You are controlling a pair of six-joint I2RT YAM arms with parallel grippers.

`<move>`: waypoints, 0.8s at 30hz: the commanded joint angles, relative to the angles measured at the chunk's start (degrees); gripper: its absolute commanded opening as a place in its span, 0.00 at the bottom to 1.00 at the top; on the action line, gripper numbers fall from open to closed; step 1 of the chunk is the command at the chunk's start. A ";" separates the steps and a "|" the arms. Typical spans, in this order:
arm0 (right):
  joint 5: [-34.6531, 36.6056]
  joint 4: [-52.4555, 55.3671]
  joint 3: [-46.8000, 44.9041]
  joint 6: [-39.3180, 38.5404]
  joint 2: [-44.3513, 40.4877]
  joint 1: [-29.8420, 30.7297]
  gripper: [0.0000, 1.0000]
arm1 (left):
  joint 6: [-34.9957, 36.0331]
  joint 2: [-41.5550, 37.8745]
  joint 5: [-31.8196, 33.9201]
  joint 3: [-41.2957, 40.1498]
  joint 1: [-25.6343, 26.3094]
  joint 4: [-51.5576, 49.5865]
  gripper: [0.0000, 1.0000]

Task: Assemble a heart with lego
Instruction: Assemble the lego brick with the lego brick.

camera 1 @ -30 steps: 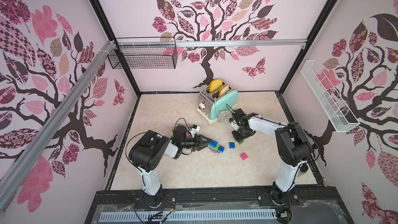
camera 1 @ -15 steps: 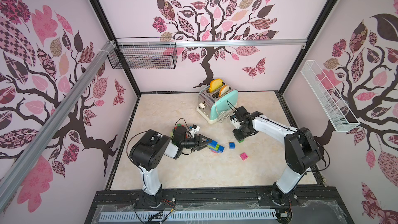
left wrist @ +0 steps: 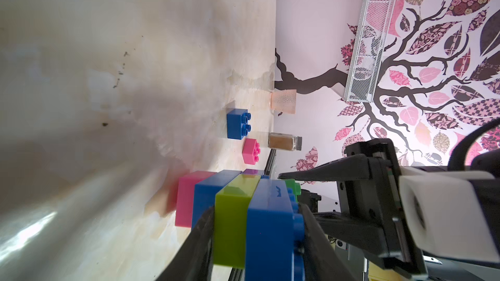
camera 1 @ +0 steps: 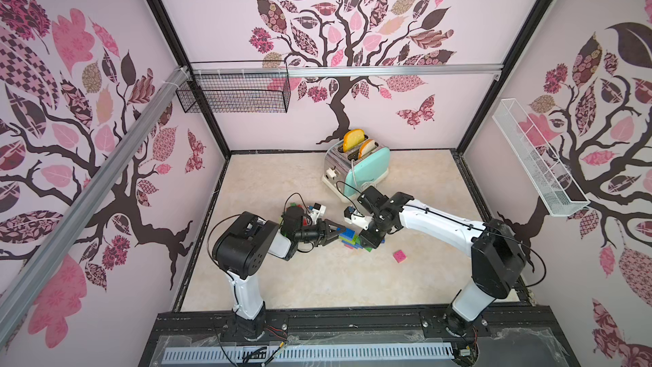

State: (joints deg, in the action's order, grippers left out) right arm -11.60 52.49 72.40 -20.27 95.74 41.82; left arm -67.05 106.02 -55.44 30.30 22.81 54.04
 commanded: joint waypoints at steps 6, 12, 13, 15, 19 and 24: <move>-1.06 1.44 2.44 -3.06 0.33 0.31 0.24 | 2.37 2.26 -1.42 0.27 0.83 3.17 0.37; -0.08 0.95 1.69 -3.46 0.42 0.28 0.24 | 0.86 4.52 -1.86 0.26 1.04 6.23 0.37; -0.54 1.03 1.67 -3.41 0.36 0.29 0.24 | 0.58 4.72 -1.86 0.15 1.05 6.68 0.37; -0.80 0.95 1.35 -3.29 0.32 0.29 0.24 | 0.62 4.79 -1.95 0.18 1.03 6.75 0.37; -0.01 1.12 0.48 -3.45 0.41 0.36 0.24 | 0.86 4.59 -1.95 -0.07 1.05 6.52 0.37; -0.36 0.59 -1.01 -3.72 -0.82 0.47 0.24 | 1.27 4.19 -1.87 -0.12 1.09 5.70 0.37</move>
State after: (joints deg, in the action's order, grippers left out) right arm -11.77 53.10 71.83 -23.29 95.85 41.91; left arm -66.39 109.60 -57.10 30.33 23.68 59.51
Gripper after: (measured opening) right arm 0.322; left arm 0.440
